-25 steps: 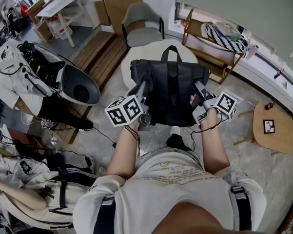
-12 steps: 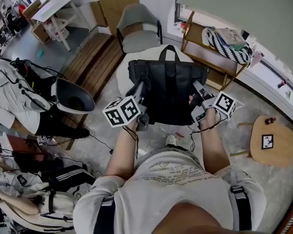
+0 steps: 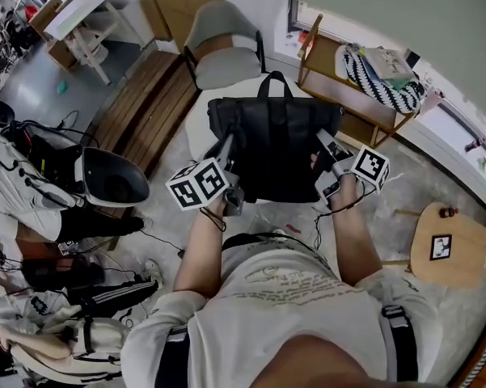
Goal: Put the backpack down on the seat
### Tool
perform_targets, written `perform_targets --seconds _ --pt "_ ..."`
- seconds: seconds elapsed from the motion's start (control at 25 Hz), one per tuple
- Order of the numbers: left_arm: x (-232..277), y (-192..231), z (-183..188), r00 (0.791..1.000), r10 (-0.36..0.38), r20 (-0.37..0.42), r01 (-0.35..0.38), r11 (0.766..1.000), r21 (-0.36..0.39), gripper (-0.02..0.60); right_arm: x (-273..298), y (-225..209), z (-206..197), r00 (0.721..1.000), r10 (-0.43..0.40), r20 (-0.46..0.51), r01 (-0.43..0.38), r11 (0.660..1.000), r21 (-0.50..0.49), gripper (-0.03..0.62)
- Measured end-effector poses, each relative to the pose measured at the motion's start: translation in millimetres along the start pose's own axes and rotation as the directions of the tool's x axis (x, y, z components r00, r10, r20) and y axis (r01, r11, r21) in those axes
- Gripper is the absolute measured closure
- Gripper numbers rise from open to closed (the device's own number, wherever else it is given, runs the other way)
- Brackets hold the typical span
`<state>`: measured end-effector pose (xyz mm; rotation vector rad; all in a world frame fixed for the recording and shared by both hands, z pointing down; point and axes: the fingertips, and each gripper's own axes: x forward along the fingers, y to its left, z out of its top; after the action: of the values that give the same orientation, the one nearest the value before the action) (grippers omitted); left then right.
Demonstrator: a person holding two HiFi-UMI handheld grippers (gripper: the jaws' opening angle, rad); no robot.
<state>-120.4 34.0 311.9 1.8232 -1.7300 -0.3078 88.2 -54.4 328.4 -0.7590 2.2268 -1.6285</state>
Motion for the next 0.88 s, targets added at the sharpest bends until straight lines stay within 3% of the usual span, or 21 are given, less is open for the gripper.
perform_targets --seconds 0.24,0.44,0.76,0.88 --pt "40.8 24.5 3.5 0.999 0.016 -0.042 -0.017 1.000 -0.021 0.543 37.9 -28.7 14.0 0.998 -0.055 -0.013 0.055 0.998 0.039 0.530" --pt "86.7 62.7 0.0 0.992 0.016 -0.125 -0.021 0.999 -0.037 0.543 75.8 -66.2 19.4 0.987 -0.158 -0.026 0.159 0.986 0.047 0.530" --pt "173.9 137.1 -19.5 0.963 -0.011 -0.270 -0.014 0.996 -0.088 0.543 144.1 -147.5 24.4 0.945 -0.325 -0.040 0.327 0.942 0.075 0.530" --pt "207.9 163.5 -40.0 0.940 -0.026 -0.339 -0.009 0.995 -0.100 0.543 163.6 -186.3 27.6 0.924 -0.381 -0.036 0.383 0.920 0.080 0.530"
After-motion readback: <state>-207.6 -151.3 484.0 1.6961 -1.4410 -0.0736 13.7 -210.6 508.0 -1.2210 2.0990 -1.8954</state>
